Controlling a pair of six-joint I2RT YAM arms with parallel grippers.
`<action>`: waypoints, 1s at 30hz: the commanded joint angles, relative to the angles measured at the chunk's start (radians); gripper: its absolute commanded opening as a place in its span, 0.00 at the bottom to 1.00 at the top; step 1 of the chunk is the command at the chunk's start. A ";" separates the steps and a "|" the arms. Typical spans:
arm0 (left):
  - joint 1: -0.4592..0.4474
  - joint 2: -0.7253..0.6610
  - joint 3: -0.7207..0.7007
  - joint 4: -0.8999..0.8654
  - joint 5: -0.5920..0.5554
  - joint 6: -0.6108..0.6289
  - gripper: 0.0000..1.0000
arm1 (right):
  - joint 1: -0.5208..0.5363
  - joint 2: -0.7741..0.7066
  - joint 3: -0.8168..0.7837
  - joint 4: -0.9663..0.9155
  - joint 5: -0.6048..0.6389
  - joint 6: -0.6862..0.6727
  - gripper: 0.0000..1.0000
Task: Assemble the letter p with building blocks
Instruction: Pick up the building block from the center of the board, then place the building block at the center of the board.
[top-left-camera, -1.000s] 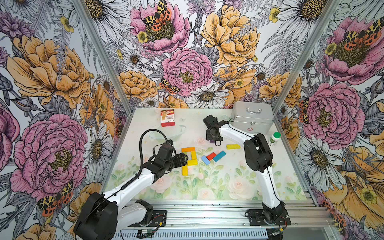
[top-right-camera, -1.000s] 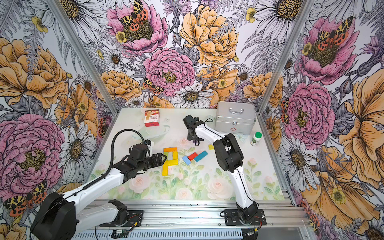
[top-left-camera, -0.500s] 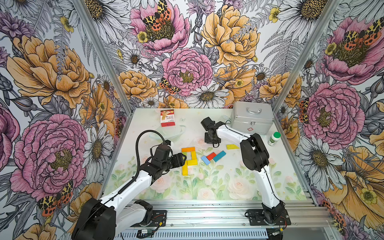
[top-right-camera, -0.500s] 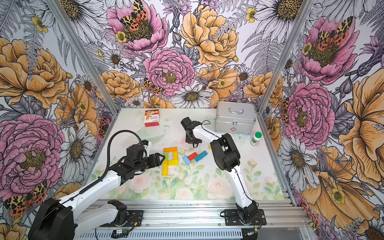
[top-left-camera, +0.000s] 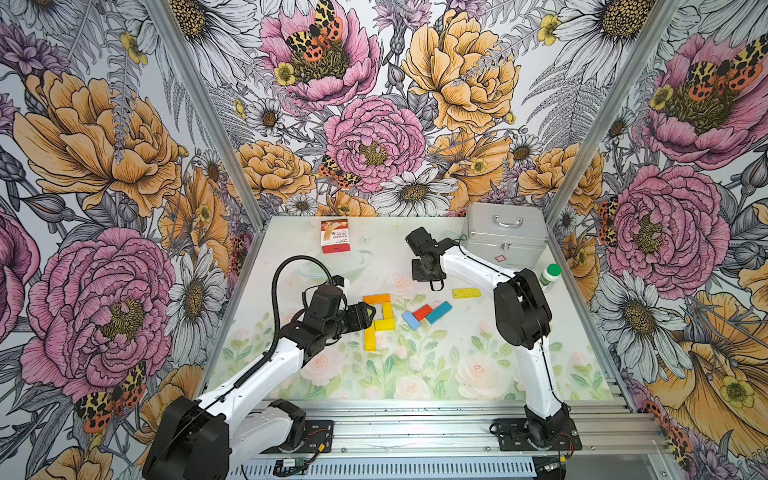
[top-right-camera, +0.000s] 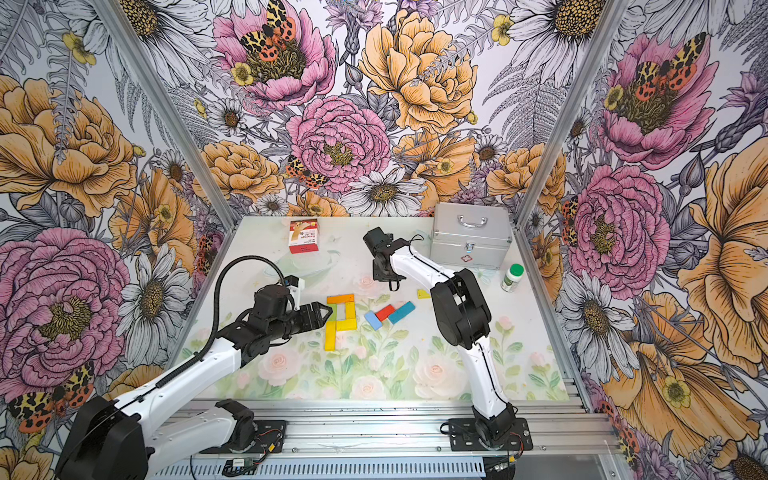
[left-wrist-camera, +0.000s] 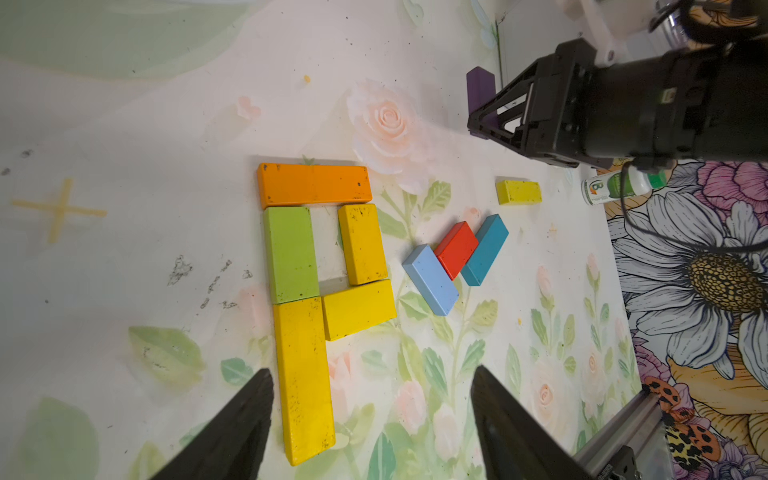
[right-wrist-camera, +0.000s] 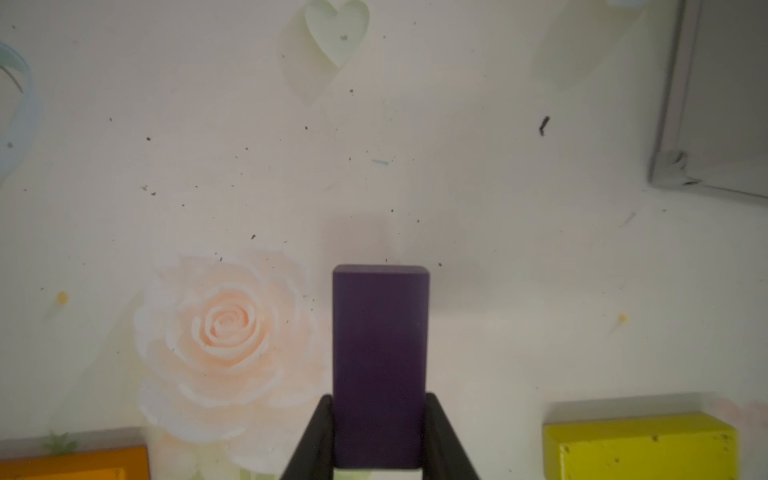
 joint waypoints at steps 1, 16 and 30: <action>-0.038 0.020 0.049 -0.004 -0.036 0.002 0.76 | -0.011 -0.178 -0.092 0.013 0.046 -0.038 0.00; -0.094 0.048 -0.001 -0.002 -0.067 -0.060 0.74 | -0.097 -0.638 -0.714 0.029 -0.023 0.047 0.00; -0.096 0.051 -0.031 0.049 -0.055 -0.102 0.73 | -0.154 -0.575 -0.801 0.101 -0.079 0.028 0.00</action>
